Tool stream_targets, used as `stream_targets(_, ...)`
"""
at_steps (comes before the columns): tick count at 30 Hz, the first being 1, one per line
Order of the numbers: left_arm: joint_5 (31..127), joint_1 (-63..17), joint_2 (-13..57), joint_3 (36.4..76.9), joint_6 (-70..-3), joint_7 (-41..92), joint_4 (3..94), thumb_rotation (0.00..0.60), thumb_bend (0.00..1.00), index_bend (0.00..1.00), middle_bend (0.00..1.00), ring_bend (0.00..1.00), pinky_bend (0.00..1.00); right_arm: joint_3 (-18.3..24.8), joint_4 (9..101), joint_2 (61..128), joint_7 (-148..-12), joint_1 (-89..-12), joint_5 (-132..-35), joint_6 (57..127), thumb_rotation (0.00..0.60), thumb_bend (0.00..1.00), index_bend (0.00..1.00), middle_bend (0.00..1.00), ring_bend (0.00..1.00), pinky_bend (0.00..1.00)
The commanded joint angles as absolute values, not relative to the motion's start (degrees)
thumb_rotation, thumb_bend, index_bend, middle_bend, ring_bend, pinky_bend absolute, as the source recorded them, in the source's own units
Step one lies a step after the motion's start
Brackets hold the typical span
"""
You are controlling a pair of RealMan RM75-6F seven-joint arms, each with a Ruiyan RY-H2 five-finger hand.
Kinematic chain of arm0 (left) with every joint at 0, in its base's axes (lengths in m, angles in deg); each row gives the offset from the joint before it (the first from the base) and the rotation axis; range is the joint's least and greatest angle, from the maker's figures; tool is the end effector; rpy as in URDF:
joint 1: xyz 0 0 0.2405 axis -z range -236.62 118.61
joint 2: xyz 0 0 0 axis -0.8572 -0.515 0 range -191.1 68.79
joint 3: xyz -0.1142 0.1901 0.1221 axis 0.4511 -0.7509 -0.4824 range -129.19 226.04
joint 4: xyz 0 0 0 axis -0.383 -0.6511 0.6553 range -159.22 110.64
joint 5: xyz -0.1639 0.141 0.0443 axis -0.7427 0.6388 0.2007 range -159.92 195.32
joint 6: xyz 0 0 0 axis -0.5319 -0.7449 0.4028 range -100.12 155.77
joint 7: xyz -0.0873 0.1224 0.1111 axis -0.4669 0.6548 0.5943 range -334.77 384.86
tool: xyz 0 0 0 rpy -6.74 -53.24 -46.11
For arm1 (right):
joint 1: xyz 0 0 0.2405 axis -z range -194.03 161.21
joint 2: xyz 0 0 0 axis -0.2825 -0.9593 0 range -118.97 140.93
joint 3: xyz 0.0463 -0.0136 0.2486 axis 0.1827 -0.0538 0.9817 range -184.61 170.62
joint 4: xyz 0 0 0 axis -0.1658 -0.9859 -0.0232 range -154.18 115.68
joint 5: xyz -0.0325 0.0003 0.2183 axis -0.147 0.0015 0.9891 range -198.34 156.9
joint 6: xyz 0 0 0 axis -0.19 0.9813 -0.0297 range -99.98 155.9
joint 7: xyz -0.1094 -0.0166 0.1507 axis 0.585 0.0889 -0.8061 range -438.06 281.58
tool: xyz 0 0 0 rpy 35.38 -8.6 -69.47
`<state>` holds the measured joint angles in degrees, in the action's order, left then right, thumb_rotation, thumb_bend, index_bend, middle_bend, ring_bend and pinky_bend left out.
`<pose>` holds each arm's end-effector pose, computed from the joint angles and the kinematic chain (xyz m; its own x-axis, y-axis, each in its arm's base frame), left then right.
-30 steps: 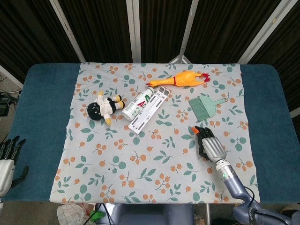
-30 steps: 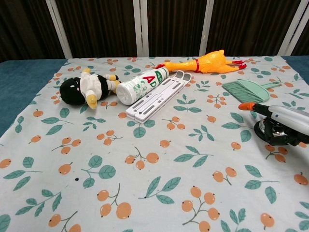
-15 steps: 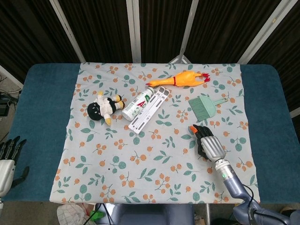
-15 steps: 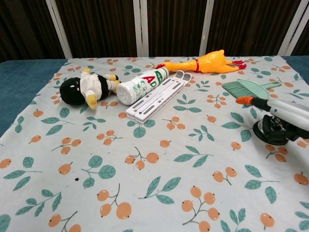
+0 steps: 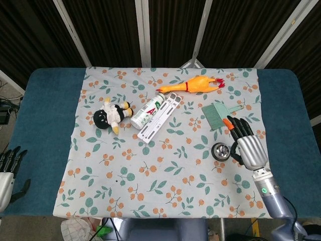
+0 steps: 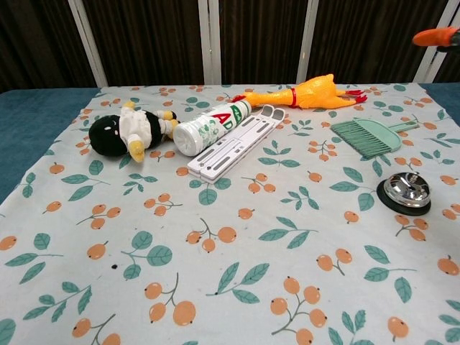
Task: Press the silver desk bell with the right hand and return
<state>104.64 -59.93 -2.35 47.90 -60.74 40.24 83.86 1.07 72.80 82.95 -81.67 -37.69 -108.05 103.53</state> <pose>-0.2810 0.1801 0.1528 0.4705 0.0549 0.8807 0.8789 0.0598 -0.4733 -0.2138 -0.3157 0.0908 0.2305 -0.0265 0.9727 -0.9270 -0.3098 0.2112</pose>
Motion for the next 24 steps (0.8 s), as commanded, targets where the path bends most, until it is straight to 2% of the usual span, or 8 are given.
stream_targets(1,105.13,-60.03,-2.59,47.73,-60.95,39.71,83.92,0.600,0.52,0.10,0.00,0.00,0.00,-3.44,81.07,75.16,-76.39,-32.22,-110.47,107.47,0.600,1.00,0.00,0.00,0.00,0.00)
stream_targets(6,105.76,-60.09,-2.91,47.51,-61.06,38.74,83.90,0.600,0.52,0.10,0.00,0.00,0.00,-6.87,83.53,71.86,-72.50,-26.32,-113.17,114.50,0.600,1.00,0.00,0.00,0.00,0.00)
stream_targets(12,106.58,-60.40,-3.46,47.11,-61.46,37.93,84.02,0.600,0.52,0.10,0.00,0.00,0.00,-9.84,82.12,70.63,-70.39,-19.78,-115.59,122.56,0.600,1.00,0.00,0.00,0.00,0.00)
stream_targets(16,107.02,-60.59,-3.62,46.94,-61.78,37.73,84.06,0.600,0.52,0.10,0.00,0.00,0.00,-10.67,80.34,70.61,-72.04,-17.68,-114.86,123.93,0.600,1.00,0.00,0.00,0.00,0.00)
stream_targets(24,108.01,-60.02,-2.63,46.91,-61.12,38.74,83.50,0.600,0.52,0.10,0.00,0.00,0.00,-10.04,75.53,71.87,-74.53,-18.17,-113.19,121.19,0.600,1.00,0.00,0.00,0.00,0.00)
